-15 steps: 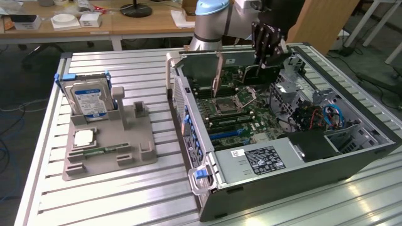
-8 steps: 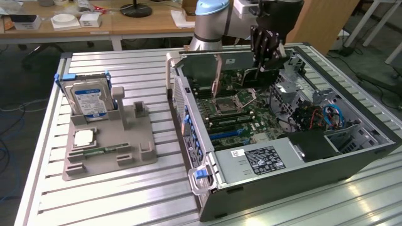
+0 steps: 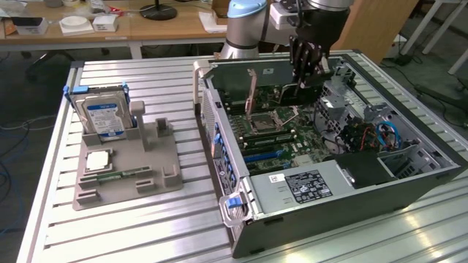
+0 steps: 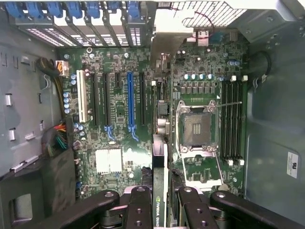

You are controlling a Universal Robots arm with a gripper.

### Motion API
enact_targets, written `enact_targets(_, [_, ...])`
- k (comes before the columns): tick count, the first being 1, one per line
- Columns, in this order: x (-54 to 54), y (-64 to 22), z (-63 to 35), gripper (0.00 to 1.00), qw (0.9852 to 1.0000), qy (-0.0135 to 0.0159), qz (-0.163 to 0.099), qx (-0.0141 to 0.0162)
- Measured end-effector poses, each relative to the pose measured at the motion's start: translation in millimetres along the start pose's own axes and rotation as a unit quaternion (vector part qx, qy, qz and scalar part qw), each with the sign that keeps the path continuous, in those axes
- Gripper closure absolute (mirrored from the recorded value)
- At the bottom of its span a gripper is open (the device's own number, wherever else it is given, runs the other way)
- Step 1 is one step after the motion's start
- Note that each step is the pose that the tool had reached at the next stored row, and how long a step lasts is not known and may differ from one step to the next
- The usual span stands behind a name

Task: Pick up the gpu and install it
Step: 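Insert the gpu into the slot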

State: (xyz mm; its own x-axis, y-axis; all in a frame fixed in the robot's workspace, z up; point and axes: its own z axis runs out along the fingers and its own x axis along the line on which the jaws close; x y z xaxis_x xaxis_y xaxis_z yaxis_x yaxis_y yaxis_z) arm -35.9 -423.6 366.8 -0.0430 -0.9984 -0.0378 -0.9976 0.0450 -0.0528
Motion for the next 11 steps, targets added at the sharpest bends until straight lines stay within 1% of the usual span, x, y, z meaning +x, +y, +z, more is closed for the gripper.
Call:
enact_targets(3, [3.6,0.2,1.6,0.75,1.0000,-0.0008,0.000,-0.0001])
enact_targets(5, [6.4,0.4,2.2,0.75,1.0000,-0.0024,0.000,-0.0001])
enact_targets(7, [9.7,0.6,2.8,0.75,1.0000,-0.0033,0.001,-0.0001])
enact_targets(11, [17.5,1.5,3.7,0.75,1.0000,-0.0036,0.001,-0.0001])
